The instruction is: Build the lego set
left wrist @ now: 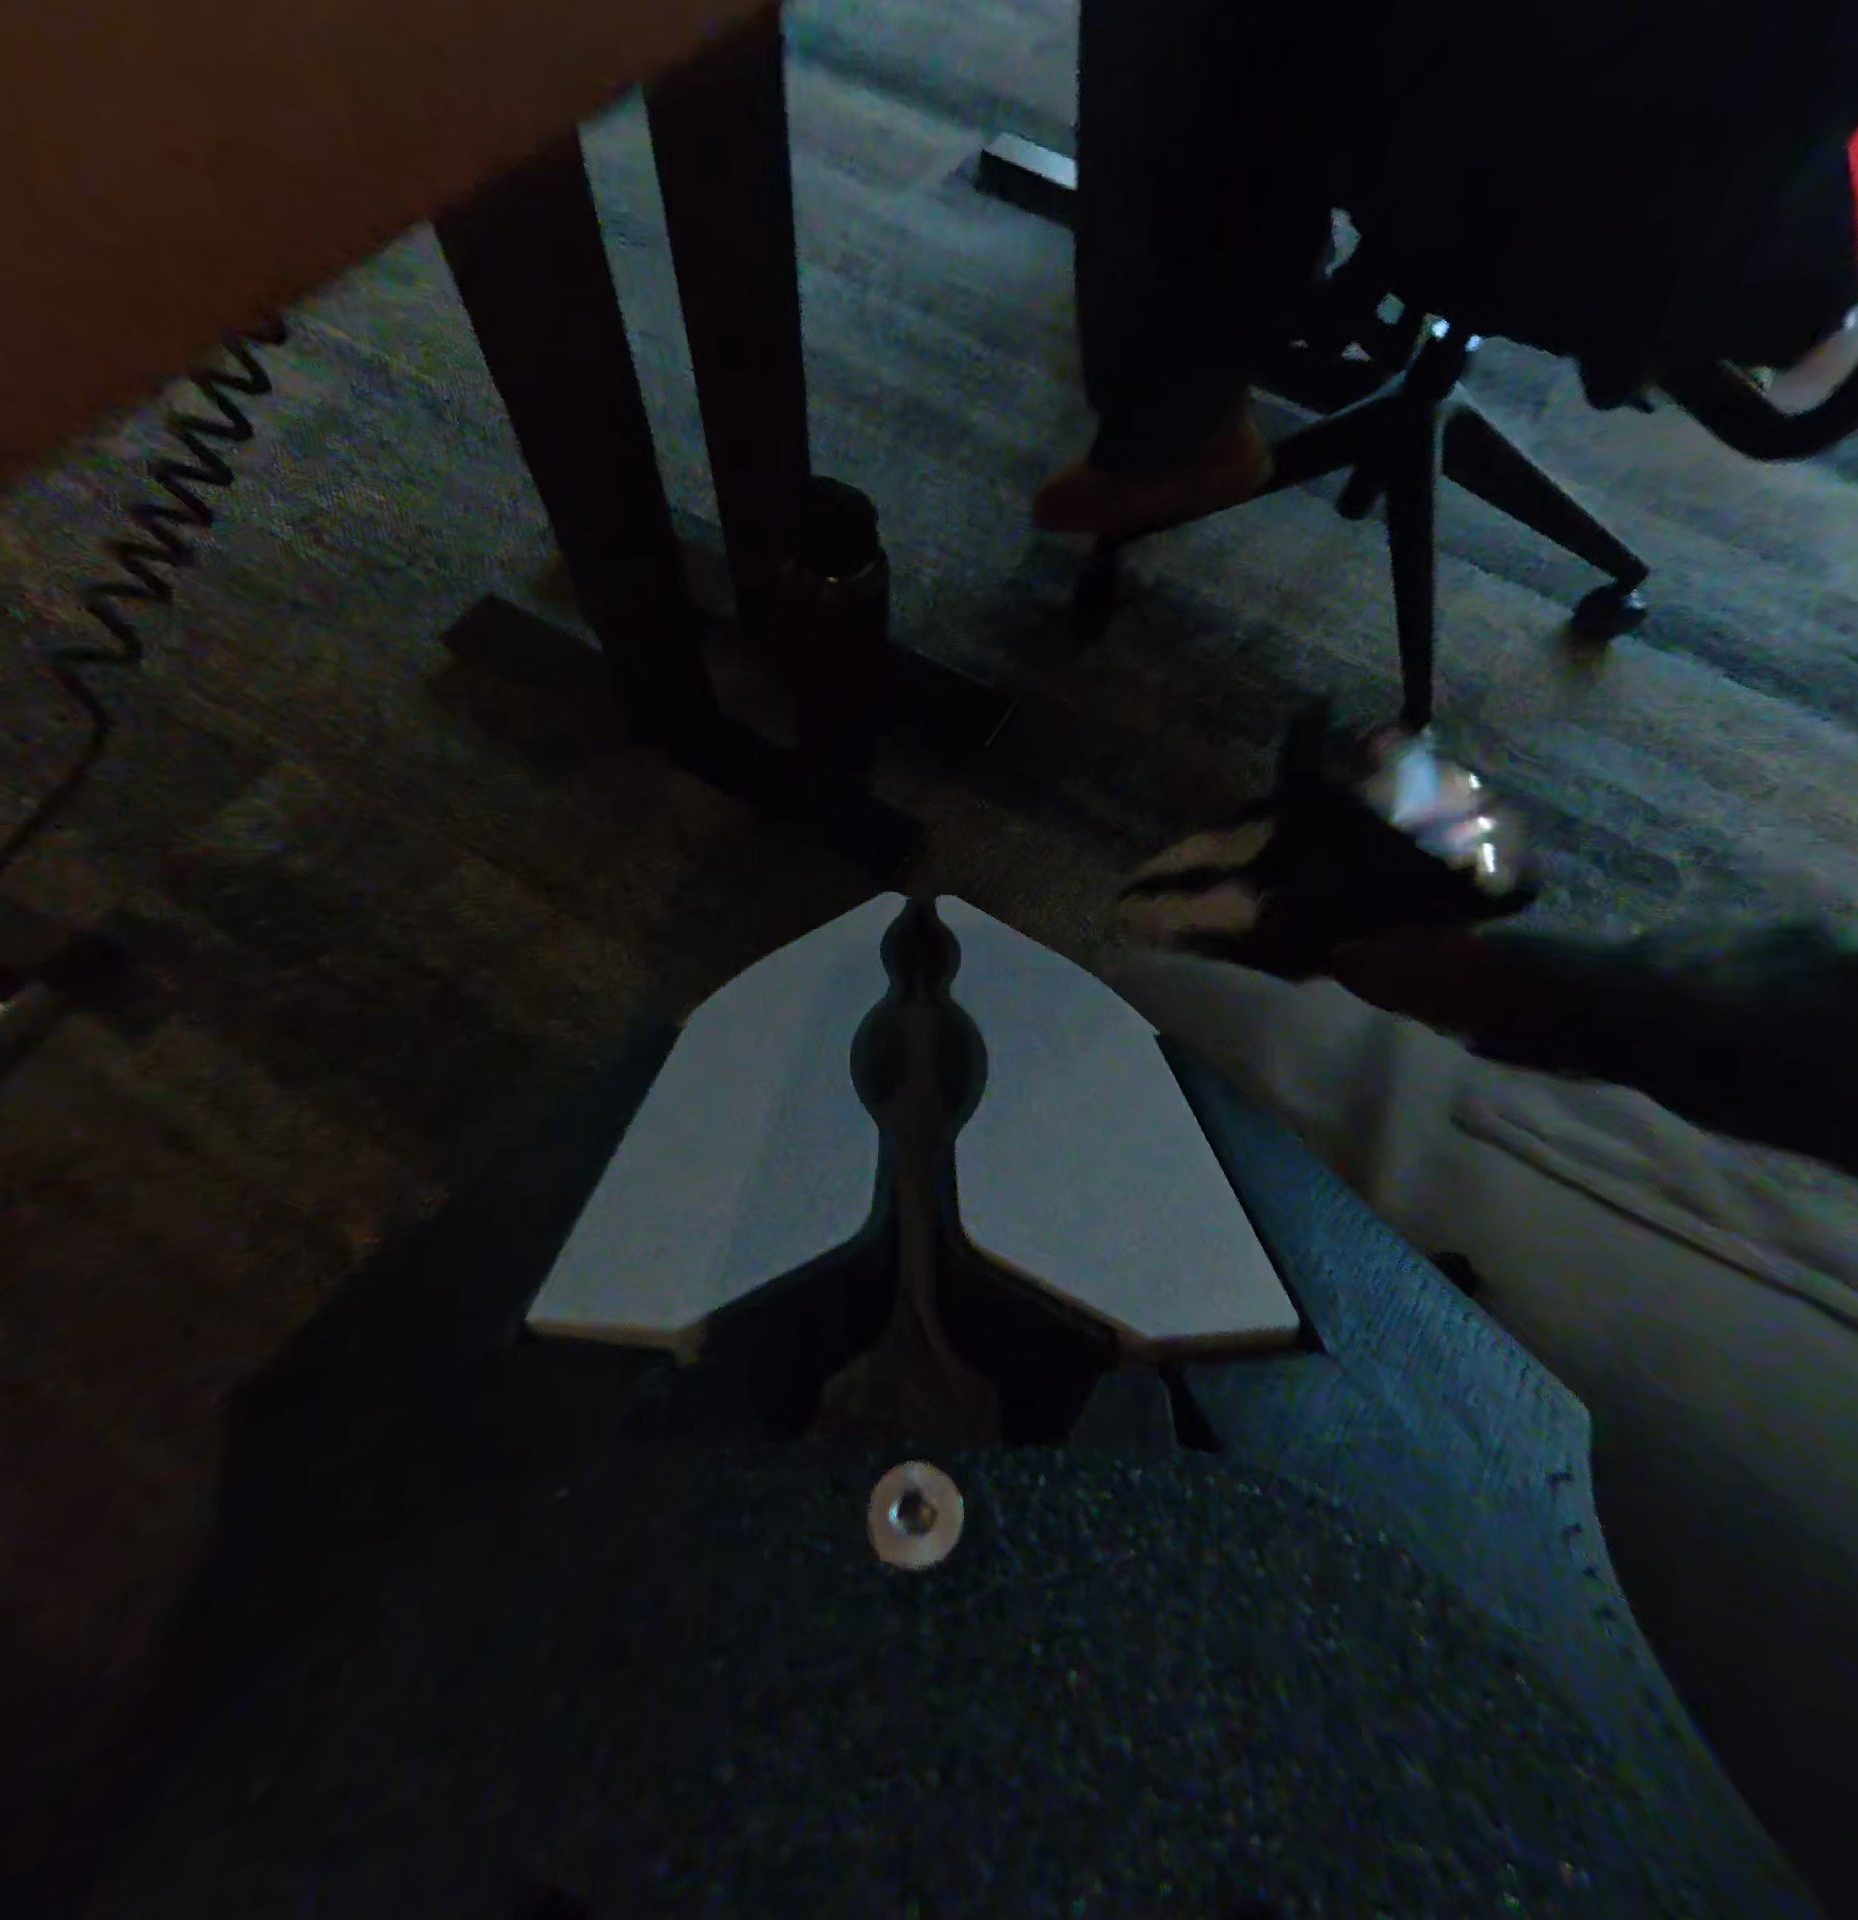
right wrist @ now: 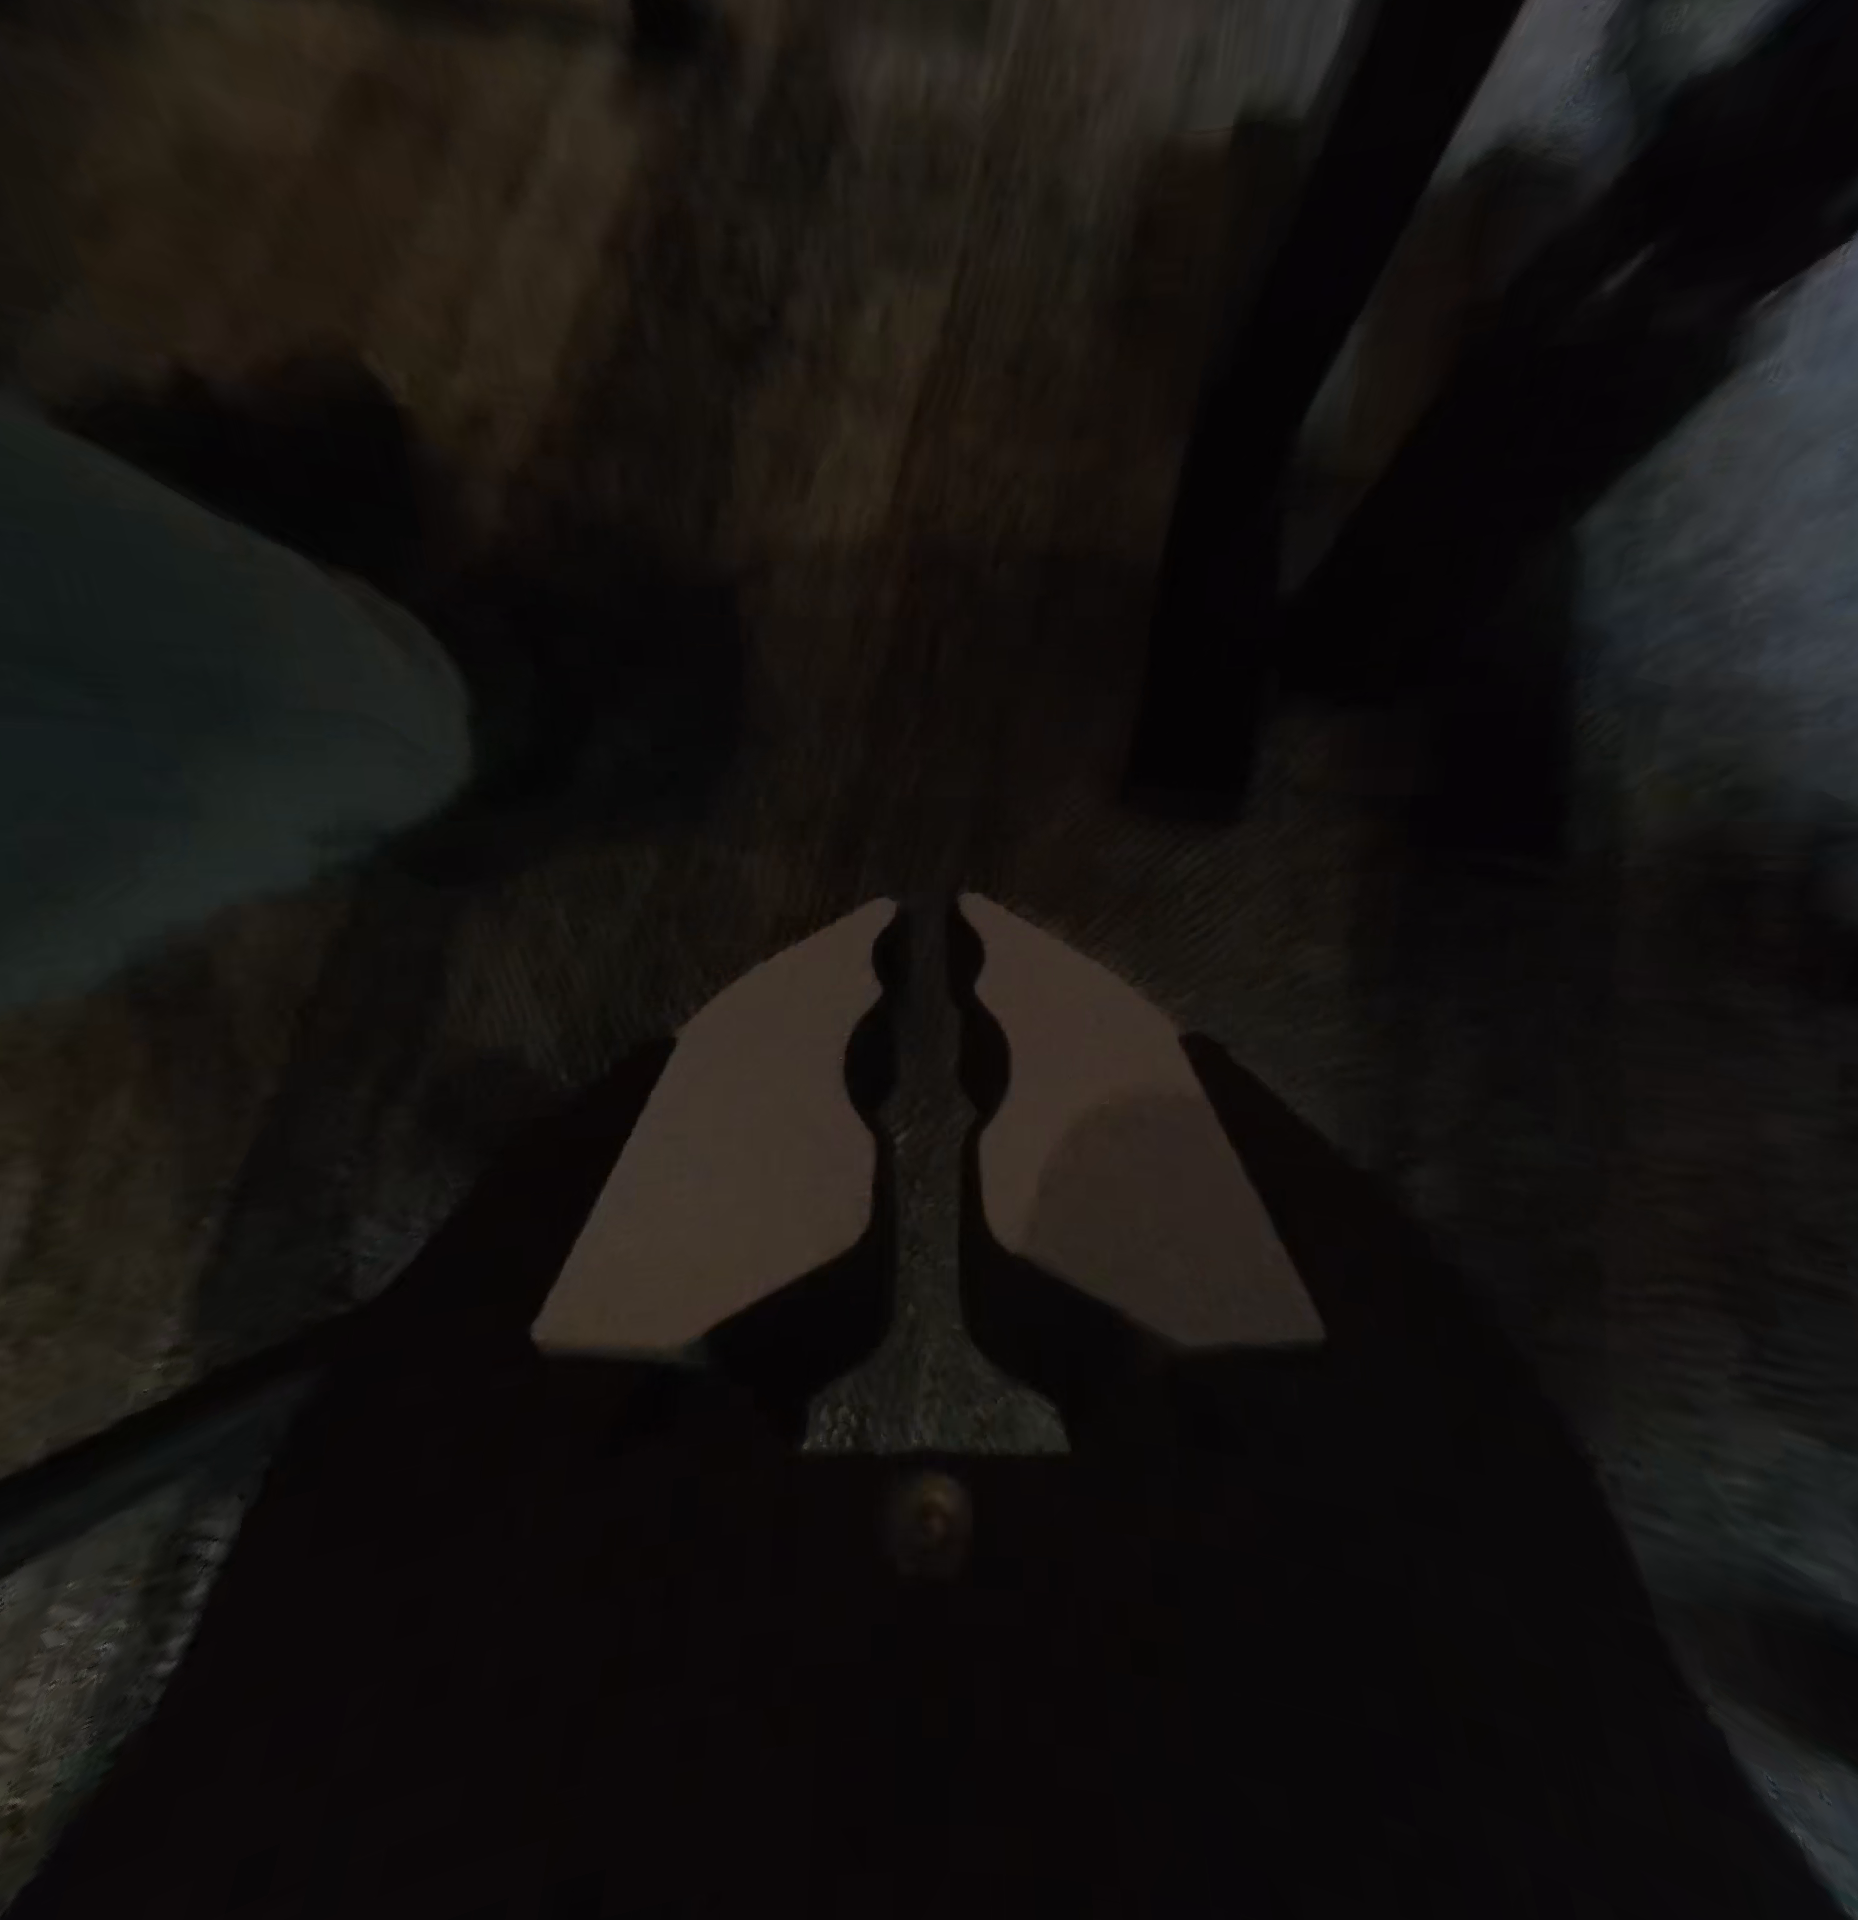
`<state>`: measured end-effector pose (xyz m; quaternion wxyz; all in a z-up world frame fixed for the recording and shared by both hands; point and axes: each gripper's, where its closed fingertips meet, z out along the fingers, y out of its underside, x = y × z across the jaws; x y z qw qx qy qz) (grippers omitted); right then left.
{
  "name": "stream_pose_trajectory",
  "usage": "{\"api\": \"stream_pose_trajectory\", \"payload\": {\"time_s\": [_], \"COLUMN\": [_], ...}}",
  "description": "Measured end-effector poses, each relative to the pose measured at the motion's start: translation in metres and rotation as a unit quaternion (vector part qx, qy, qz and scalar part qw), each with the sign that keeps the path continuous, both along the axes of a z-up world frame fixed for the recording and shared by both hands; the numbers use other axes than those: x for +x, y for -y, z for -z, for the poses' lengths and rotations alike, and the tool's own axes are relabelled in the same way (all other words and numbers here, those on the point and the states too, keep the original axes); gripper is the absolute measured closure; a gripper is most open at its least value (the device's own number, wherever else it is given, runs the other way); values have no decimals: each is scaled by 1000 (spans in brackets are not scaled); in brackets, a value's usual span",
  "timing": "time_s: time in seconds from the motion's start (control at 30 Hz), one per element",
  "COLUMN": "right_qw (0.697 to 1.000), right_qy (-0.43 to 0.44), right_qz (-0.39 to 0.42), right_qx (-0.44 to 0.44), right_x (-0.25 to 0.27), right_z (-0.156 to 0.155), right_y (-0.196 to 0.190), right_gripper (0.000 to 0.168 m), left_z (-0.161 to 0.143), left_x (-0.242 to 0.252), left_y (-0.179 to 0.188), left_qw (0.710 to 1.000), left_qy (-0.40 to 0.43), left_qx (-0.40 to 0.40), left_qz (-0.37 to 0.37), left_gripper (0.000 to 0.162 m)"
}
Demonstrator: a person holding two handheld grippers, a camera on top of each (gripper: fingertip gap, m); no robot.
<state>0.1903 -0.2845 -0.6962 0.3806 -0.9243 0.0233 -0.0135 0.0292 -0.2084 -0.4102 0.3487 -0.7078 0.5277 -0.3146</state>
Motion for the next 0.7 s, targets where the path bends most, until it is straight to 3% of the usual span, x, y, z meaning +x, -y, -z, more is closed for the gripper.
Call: {"api": "stream_pose_trajectory", "payload": {"time_s": [0.2,0.33,0.53,0.7], "right_qw": [998,996,993,992], "right_qy": [-41,-57,-73,-94], "right_qz": [-13,0,12,19], "right_qx": [-53,-70,-93,-86], "right_x": [-19,-29,-30,-28], "right_z": [134,199,265,290], "right_y": [-30,-45,-53,-60], "right_gripper": [151,148,145,144], "left_z": [38,57,75,89], "left_x": [-8,-18,-17,-12], "left_y": [-21,-32,-39,-31], "left_qw": [1000,999,998,998], "left_qy": [-3,-27,-48,-60], "left_qx": [-7,5,7,-6], "left_qz": [-26,-29,-29,-18], "left_gripper": [162,162,162,150]}}
